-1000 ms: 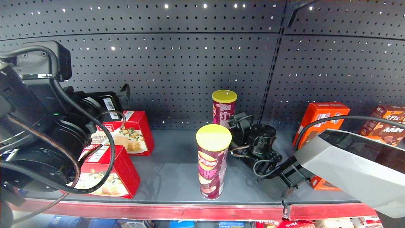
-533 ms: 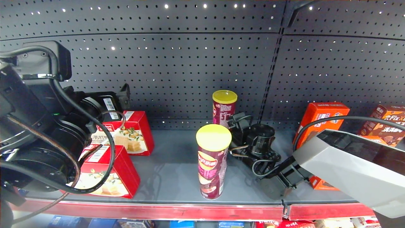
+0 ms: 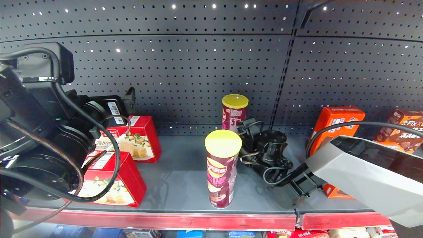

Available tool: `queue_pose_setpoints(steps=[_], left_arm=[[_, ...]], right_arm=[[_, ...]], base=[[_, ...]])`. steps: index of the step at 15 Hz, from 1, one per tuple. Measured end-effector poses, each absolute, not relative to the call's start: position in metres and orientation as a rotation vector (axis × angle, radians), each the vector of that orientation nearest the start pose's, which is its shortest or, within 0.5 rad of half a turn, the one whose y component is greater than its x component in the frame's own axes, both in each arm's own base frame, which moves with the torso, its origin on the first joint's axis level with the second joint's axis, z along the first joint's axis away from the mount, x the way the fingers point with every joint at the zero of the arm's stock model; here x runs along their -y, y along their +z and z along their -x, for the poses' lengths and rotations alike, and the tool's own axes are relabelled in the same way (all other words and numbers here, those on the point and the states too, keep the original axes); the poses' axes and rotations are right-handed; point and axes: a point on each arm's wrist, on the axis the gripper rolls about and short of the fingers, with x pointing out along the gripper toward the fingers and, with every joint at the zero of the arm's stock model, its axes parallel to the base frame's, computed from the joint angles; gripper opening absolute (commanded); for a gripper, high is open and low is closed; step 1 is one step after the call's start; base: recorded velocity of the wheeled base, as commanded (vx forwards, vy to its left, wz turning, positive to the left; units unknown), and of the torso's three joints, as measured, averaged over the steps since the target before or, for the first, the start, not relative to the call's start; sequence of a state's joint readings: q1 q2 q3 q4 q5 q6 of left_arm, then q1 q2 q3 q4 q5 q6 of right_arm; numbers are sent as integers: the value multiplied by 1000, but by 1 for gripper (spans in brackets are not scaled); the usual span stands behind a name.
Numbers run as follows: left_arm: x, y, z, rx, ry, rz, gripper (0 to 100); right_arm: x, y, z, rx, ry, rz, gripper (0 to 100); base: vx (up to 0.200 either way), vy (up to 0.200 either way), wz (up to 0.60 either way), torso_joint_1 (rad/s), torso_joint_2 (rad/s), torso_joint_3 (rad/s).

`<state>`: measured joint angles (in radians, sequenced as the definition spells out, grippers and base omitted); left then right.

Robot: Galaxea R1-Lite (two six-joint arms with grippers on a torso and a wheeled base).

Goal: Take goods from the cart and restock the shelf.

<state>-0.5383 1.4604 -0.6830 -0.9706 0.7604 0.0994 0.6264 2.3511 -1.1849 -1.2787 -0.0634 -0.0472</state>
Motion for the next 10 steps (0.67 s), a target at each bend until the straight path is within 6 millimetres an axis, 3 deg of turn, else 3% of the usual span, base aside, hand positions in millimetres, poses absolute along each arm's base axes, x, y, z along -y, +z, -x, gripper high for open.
queue_pose_setpoints(steps=[10], left_arm=[[109,248,-213,143,229,18,100]], right_arm=[[-253,101,-349,92,567,23,100]], base=[[0,0,0,0,0,0]])
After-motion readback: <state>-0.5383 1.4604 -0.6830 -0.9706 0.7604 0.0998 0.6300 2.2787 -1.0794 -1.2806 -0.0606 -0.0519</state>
